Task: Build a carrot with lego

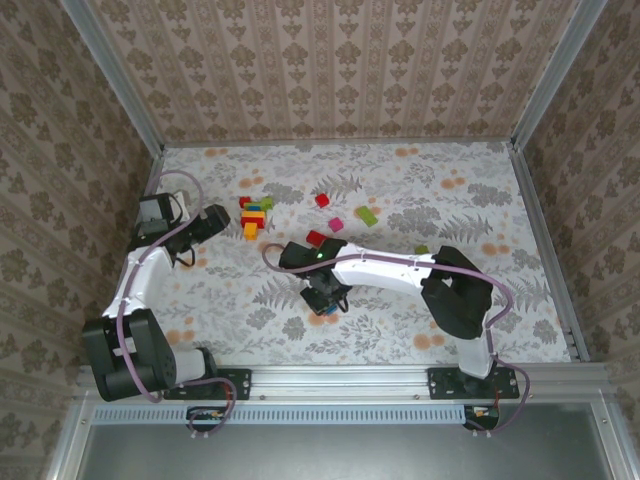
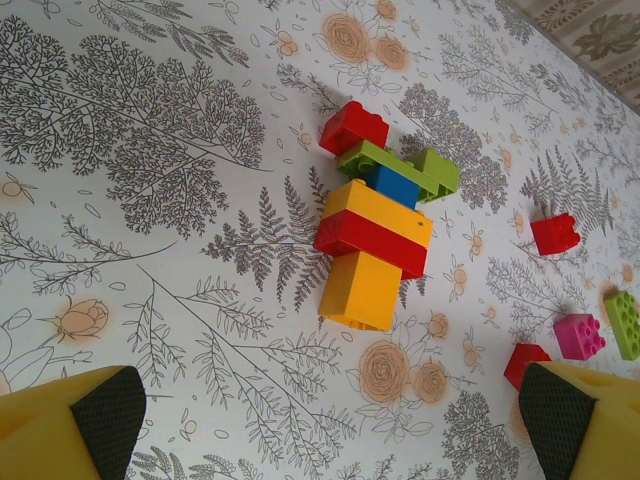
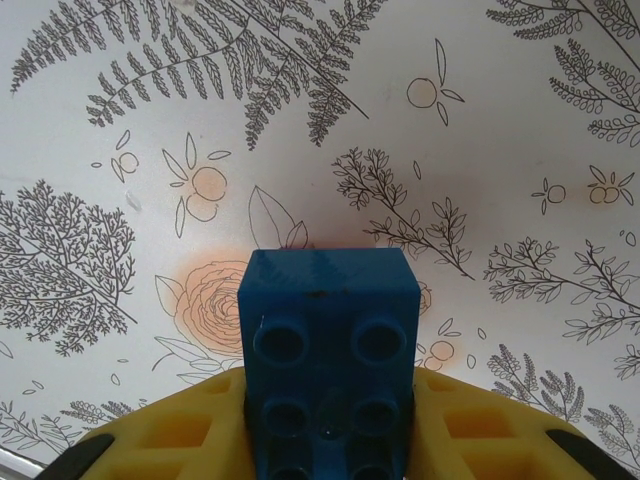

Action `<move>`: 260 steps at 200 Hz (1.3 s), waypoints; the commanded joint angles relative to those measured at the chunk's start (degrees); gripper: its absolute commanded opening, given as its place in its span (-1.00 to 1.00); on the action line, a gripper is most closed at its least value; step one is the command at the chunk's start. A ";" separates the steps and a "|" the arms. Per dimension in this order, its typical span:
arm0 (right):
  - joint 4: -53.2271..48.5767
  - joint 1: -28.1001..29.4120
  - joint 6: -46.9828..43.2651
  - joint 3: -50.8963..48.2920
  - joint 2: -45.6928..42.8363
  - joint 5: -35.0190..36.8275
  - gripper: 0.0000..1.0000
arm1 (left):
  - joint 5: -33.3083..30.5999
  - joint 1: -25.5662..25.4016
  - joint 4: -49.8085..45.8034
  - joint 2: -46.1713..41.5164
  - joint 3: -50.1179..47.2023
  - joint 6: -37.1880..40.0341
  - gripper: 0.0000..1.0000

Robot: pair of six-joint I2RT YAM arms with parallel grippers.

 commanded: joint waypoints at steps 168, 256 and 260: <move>-11.16 -0.01 -20.96 9.64 8.08 1.72 -0.21 | -0.25 -0.33 -1.23 0.36 1.78 1.75 1.00; -10.70 -0.56 -22.14 11.41 1.69 0.39 0.43 | 0.11 -0.36 -1.04 0.70 1.94 1.67 1.00; -10.87 -0.64 -22.32 11.71 1.10 0.52 0.44 | 0.13 -0.36 -1.05 0.70 1.96 1.69 1.00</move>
